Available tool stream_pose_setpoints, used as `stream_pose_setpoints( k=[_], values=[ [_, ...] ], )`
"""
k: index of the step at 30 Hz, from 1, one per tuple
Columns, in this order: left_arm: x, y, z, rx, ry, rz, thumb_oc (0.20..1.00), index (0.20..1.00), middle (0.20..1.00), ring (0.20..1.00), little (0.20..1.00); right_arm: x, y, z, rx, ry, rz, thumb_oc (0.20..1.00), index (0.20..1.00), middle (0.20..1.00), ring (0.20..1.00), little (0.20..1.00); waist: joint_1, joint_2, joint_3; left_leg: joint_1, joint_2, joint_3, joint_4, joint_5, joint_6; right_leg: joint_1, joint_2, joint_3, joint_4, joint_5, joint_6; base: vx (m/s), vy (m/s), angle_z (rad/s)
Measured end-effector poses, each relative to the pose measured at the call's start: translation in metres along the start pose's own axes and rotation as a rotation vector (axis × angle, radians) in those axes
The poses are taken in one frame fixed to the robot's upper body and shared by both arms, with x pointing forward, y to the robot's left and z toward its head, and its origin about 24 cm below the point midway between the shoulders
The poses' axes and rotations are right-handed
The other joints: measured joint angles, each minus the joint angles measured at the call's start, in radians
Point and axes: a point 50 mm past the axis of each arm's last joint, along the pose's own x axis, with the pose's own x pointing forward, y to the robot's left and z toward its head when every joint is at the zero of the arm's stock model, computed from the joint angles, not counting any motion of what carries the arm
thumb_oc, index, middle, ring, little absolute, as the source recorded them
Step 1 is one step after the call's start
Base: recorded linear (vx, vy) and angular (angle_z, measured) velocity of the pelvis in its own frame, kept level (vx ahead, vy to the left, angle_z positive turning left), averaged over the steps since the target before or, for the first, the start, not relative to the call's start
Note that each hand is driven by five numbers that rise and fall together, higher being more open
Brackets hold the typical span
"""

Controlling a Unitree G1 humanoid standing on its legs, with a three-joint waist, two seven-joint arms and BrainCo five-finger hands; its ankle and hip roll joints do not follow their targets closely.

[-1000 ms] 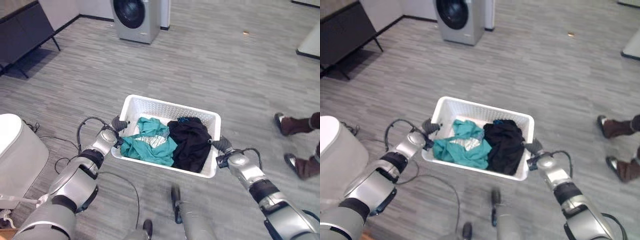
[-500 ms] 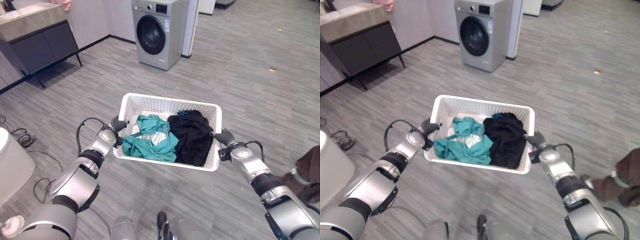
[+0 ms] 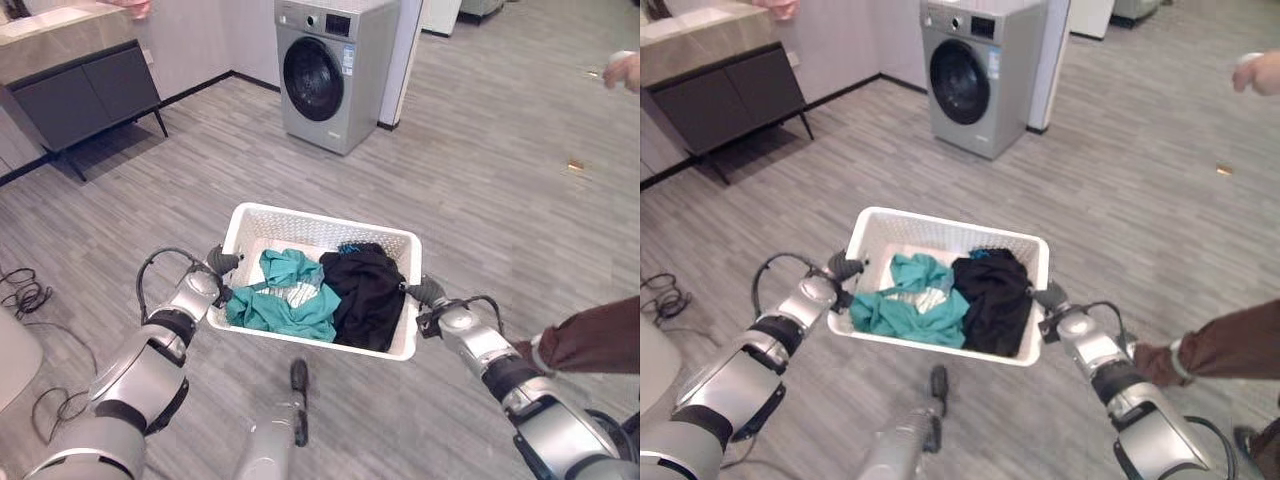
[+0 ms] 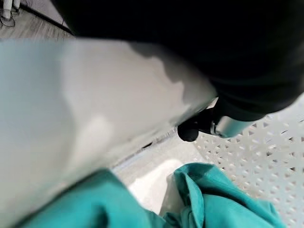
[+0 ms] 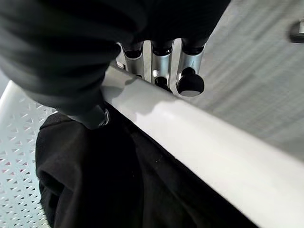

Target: Grab the laundry basket,head to the washer,open it,put in the laundry and shut it.

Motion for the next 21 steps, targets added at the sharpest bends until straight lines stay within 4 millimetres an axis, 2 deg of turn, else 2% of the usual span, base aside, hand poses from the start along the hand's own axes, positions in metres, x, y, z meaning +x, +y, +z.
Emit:
stream_pose_setpoints(
  k=[1,2,3,4,5,6,7,8,9,10,11,12,13,14,15,17,18,19,20,21],
  values=[
    [-0.002,-0.001,-0.009,-0.009,0.015,-0.002,0.2,0.2,0.2,0.2,0.2,-0.002,0.008,-0.006,0.023,0.007,0.009,0.2,0.2,0.2,0.2,0.2,0.013,-0.026,-0.019,0.016,-0.025,-0.003,0.007,0.029,0.012,-0.038,-0.048,-0.022,0.13,-0.019,0.017,0.37,0.248,-0.96],
    [-0.002,-0.004,-0.008,-0.013,0.024,-0.005,0.2,0.2,0.2,0.2,0.2,-0.003,0.01,-0.011,0.008,0.024,0.007,0.2,0.2,0.2,0.2,0.2,0.018,-0.031,-0.022,0.037,-0.049,-0.013,0.028,0.046,0.015,-0.059,-0.103,-0.027,0.23,-0.03,0.018,0.43,0.336,-0.62],
    [0.0,-0.002,0.005,-0.019,-0.013,-0.002,0.2,0.2,0.2,0.2,0.2,-0.003,0.007,-0.011,0.008,0.027,-0.001,0.2,0.2,0.2,0.2,0.2,-0.014,-0.033,-0.026,0.065,-0.093,-0.023,0.022,0.015,-0.005,-0.165,-0.183,-0.03,0.443,0.065,0.064,0.33,0.264,-0.14],
    [0.001,-0.001,0.013,-0.022,-0.031,0.0,0.2,0.2,0.2,0.2,0.2,-0.003,0.004,-0.011,0.014,0.029,-0.01,0.2,0.2,0.2,0.2,0.2,-0.037,-0.032,-0.025,0.073,-0.109,-0.038,0.02,0.004,0.005,-0.206,-0.206,-0.034,0.513,0.092,0.063,0.42,0.359,0.42],
    [0.002,0.002,0.022,-0.022,-0.054,0.007,0.2,0.2,0.2,0.2,0.2,-0.002,-0.001,-0.011,0.033,0.027,-0.03,0.2,0.2,0.2,0.2,0.2,-0.07,-0.024,-0.021,0.093,-0.124,-0.058,0.019,0.007,-0.005,-0.276,-0.242,-0.029,0.627,0.104,0.066,0.3,0.231,0.53],
    [0.003,-0.002,0.028,-0.03,-0.065,0.007,0.2,0.2,0.2,0.2,0.2,-0.004,-0.002,-0.01,0.039,0.019,-0.038,0.2,0.2,0.2,0.2,0.2,-0.088,-0.003,-0.013,0.112,-0.121,-0.097,0.023,-0.016,-0.014,-0.329,-0.248,-0.037,0.651,0.086,0.042,0.45,0.246,0.64],
    [0.004,-0.005,0.034,-0.032,-0.07,0.001,0.2,0.2,0.2,0.2,0.2,-0.004,-0.008,-0.013,0.052,0.026,-0.066,0.2,0.2,0.2,0.2,0.2,-0.101,0.021,0.004,0.155,-0.113,-0.135,0.007,-0.013,-0.02,-0.37,-0.278,-0.083,0.648,0.057,0.011,0.39,0.077,0.46],
    [0.004,-0.007,0.039,-0.035,-0.072,-0.001,0.2,0.2,0.2,0.2,0.2,-0.005,-0.012,-0.014,0.051,0.031,-0.073,0.2,0.2,0.2,0.2,0.2,-0.104,0.041,0.013,0.216,-0.1,-0.162,-0.024,-0.027,-0.028,-0.447,-0.29,-0.108,0.609,0.039,0.006,0.55,-0.001,1.19],
    [0.005,-0.007,0.044,-0.031,-0.078,-0.005,0.2,0.2,0.2,0.2,0.2,-0.005,-0.014,-0.016,0.062,0.036,-0.074,0.2,0.2,0.2,0.2,0.2,-0.151,0.052,0.022,0.28,-0.08,-0.223,-0.047,-0.027,-0.056,-0.498,-0.295,-0.166,0.397,0.021,-0.015,0.55,-0.053,1.05],
    [0.005,-0.007,0.046,-0.035,-0.084,-0.002,0.2,0.2,0.2,0.2,0.2,-0.006,-0.016,-0.015,0.07,0.029,-0.077,0.2,0.2,0.2,0.2,0.2,-0.152,0.057,0.017,0.291,-0.073,-0.236,-0.047,-0.054,-0.096,-0.524,-0.297,-0.185,0.307,0.026,-0.01,0.52,-0.096,1.29],
    [0.005,-0.011,0.05,-0.04,-0.098,-0.009,0.2,0.2,0.2,0.2,0.2,-0.006,-0.019,-0.015,0.077,0.02,-0.085,0.2,0.2,0.2,0.2,0.2,-0.161,0.054,0.018,0.31,-0.077,-0.266,-0.047,-0.068,-0.116,-0.527,-0.306,-0.218,0.111,0.052,0.0,0.27,-0.073,0.62],
    [0.005,-0.009,0.049,-0.046,-0.091,-0.001,0.2,0.2,0.2,0.2,0.2,-0.006,-0.02,-0.015,0.096,0.017,-0.088,0.2,0.2,0.2,0.2,0.2,-0.158,0.054,0.018,0.324,-0.079,-0.289,-0.047,-0.094,-0.15,-0.547,-0.299,-0.19,0.0,0.098,0.005,0.38,-0.164,0.71],
    [0.005,-0.01,0.047,-0.046,-0.081,-0.004,0.2,0.2,0.2,0.2,0.2,-0.006,-0.02,-0.015,0.1,0.019,-0.087,0.2,0.2,0.2,0.2,0.2,-0.159,0.055,0.018,0.34,-0.079,-0.3,-0.047,-0.102,-0.156,-0.544,-0.29,-0.155,-0.117,0.14,0.006,0.38,-0.181,0.55],
    [0.005,-0.01,0.044,-0.042,-0.075,-0.006,0.2,0.2,0.2,0.2,0.2,-0.006,-0.018,-0.016,0.103,0.022,-0.084,0.2,0.2,0.2,0.2,0.2,-0.159,0.051,0.018,0.358,-0.08,-0.278,-0.044,-0.103,-0.152,-0.548,-0.293,-0.153,-0.185,0.192,0.004,0.5,-0.245,0.52],
    [0.005,-0.016,0.043,-0.046,-0.07,-0.015,0.2,0.2,0.2,0.2,0.2,-0.008,-0.018,-0.022,0.121,0.035,-0.085,0.2,0.2,0.2,0.2,0.2,-0.161,0.05,0.012,0.375,-0.077,-0.297,-0.042,-0.149,-0.193,-0.569,-0.297,-0.124,-0.226,0.242,0.019,0.37,-0.177,0.68],
    [0.004,-0.031,0.053,-0.047,-0.098,-0.048,0.2,0.2,0.2,0.2,0.2,-0.015,-0.025,-0.04,0.159,0.066,-0.114,0.2,0.2,0.2,0.2,0.2,-0.176,0.049,-0.005,0.39,-0.082,-0.361,-0.024,-0.189,-0.14,-0.552,-0.314,-0.043,-0.424,0.327,0.047,0.32,-0.176,0.98],
    [0.003,-0.038,0.045,-0.025,-0.074,-0.056,0.2,0.2,0.2,0.2,0.2,-0.016,-0.025,-0.044,0.164,0.084,-0.115,0.2,0.2,0.2,0.2,0.2,-0.179,0.047,-0.005,0.427,-0.077,-0.36,-0.025,-0.211,-0.143,-0.567,-0.334,-0.018,-0.427,0.361,0.045,0.36,-0.231,0.77],
    [0.003,-0.043,0.041,-0.022,-0.056,-0.064,0.2,0.2,0.2,0.2,0.2,-0.016,-0.025,-0.047,0.174,0.093,-0.117,0.2,0.2,0.2,0.2,0.2,-0.187,0.048,-0.007,0.458,-0.066,-0.368,-0.031,-0.236,-0.157,-0.573,-0.345,-0.019,-0.374,0.369,0.04,0.49,-0.338,0.46],
    [0.002,-0.046,0.036,-0.016,-0.039,-0.072,0.2,0.2,0.2,0.2,0.2,-0.017,-0.025,-0.05,0.176,0.105,-0.115,0.2,0.2,0.2,0.2,0.2,-0.193,0.043,-0.009,0.493,-0.053,-0.378,-0.04,-0.257,-0.178,-0.555,-0.345,-0.02,-0.351,0.371,0.041,0.37,-0.294,0.36],
    [0.002,-0.048,0.033,-0.008,-0.03,-0.079,0.2,0.2,0.2,0.2,0.2,-0.017,-0.024,-0.054,0.177,0.118,-0.104,0.2,0.2,0.2,0.2,0.2,-0.196,0.025,-0.02,0.525,-0.047,-0.384,-0.046,-0.276,-0.208,-0.519,-0.351,-0.028,-0.346,0.376,0.039,0.51,-0.433,0.38]
  ],
)
